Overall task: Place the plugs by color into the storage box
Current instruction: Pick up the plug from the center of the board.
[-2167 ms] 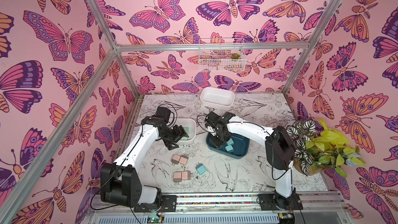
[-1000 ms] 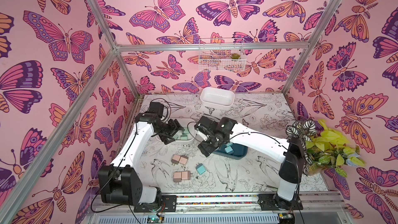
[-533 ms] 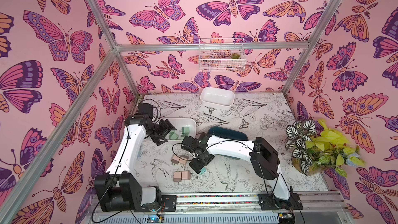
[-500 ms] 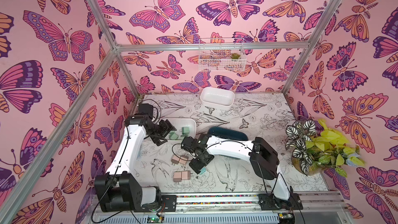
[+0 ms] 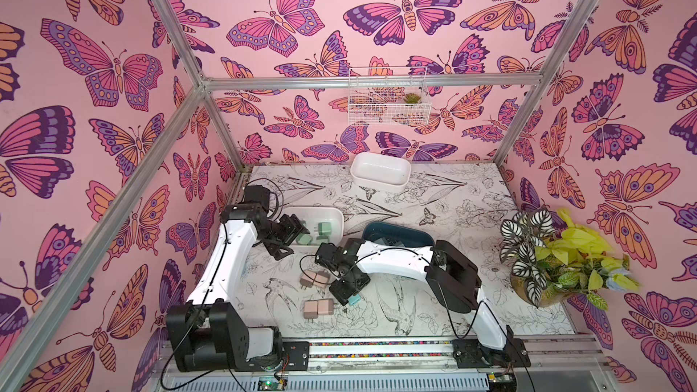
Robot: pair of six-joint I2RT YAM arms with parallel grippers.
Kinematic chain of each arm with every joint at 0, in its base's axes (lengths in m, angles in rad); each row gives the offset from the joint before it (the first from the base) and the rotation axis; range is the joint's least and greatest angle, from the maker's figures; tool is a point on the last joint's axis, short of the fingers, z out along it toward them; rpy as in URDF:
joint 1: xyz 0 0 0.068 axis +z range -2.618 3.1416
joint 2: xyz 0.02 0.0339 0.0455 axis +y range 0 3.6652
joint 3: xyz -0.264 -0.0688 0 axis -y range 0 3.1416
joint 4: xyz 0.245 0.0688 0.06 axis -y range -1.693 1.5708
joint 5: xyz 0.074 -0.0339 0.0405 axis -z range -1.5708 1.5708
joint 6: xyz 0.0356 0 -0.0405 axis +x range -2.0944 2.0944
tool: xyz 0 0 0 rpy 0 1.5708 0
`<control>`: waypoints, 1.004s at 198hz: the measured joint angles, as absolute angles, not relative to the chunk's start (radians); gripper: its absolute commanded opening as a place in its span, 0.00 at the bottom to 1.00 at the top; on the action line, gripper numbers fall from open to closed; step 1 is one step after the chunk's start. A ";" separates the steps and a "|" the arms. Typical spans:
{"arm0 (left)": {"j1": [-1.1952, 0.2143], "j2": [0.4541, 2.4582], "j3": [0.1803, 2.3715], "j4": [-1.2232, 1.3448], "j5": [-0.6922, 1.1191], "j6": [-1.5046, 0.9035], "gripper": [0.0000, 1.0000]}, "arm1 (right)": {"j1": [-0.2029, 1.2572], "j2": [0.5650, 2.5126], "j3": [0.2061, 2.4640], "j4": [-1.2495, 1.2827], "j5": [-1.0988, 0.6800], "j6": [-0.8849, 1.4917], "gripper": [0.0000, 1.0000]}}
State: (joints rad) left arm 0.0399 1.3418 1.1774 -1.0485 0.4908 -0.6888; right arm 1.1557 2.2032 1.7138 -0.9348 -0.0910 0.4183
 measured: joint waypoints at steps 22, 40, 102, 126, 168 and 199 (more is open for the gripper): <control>0.040 1.341 1.176 -1.048 0.491 -0.689 0.80 | 1.155 2.203 1.710 -0.934 -0.088 0.419 0.56; 0.040 1.341 1.176 -1.048 0.491 -0.689 0.80 | 1.155 2.202 1.705 -0.933 -0.082 0.419 0.50; 0.040 1.341 1.176 -1.048 0.491 -0.689 0.80 | 1.155 2.186 1.687 -0.934 -0.077 0.411 0.47; 0.040 1.341 1.176 -1.048 0.491 -0.689 0.80 | 1.155 2.163 1.690 -0.979 -0.068 0.399 0.47; 0.040 1.341 1.176 -1.047 0.493 -0.690 0.80 | 1.116 2.058 1.744 -1.055 -0.060 0.387 0.47; 0.040 1.343 1.176 -1.047 0.495 -0.690 0.80 | 1.021 1.964 1.755 -1.106 -0.035 0.363 0.48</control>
State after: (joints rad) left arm 0.0402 1.3426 1.1763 -1.0466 0.4946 -0.6895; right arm 1.0206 1.9644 1.7550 -1.1061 -0.0353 0.3626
